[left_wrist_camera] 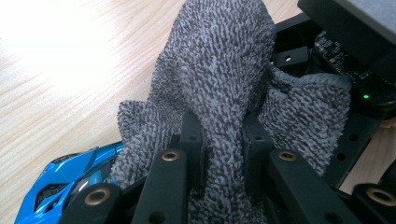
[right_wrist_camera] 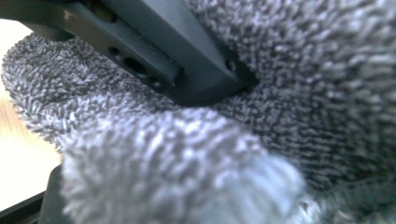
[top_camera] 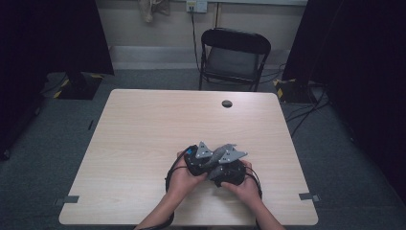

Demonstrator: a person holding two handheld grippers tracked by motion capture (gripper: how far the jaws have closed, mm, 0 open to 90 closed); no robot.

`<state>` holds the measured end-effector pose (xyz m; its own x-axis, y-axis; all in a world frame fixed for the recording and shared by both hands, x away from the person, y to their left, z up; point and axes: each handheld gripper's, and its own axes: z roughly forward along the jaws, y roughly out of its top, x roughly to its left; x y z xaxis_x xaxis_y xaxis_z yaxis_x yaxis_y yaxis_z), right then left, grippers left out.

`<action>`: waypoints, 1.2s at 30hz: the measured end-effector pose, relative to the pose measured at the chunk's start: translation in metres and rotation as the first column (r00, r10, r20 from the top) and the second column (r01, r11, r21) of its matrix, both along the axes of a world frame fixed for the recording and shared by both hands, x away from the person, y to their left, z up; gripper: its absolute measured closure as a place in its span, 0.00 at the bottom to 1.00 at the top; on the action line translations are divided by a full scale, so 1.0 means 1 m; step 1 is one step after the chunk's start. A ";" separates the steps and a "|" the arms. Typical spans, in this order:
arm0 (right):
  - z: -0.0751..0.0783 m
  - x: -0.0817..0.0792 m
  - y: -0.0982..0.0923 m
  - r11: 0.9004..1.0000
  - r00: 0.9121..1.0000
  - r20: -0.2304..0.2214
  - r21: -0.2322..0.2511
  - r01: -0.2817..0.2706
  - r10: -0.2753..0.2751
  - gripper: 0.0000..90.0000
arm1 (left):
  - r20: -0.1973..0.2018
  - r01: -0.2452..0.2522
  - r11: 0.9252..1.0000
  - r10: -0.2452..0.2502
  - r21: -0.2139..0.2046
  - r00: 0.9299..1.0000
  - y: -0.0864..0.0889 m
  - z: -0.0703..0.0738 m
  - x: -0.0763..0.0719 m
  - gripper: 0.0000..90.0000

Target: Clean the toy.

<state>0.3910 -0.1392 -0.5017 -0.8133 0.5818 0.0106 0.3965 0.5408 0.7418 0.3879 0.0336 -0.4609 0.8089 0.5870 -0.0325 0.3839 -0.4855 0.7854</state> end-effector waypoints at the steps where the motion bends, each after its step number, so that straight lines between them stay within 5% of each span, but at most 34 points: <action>1: 0.000 0.000 0.000 1.000 1.000 0.000 0.000 0.000 0.000 0.27 | 0.001 -0.001 1.000 0.001 0.000 1.000 0.000 0.000 0.001 0.84; 36: 0.000 0.000 0.000 1.000 1.000 0.001 -0.001 -0.002 0.002 0.27 | -0.019 -0.111 0.994 0.111 0.005 0.994 0.027 0.000 0.026 0.83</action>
<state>0.3911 -0.1392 -0.5018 -0.8143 0.5804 0.0094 0.3947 0.5418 0.7420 0.4135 0.0609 -0.4605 0.7378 0.6735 -0.0450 0.4509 -0.4422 0.7753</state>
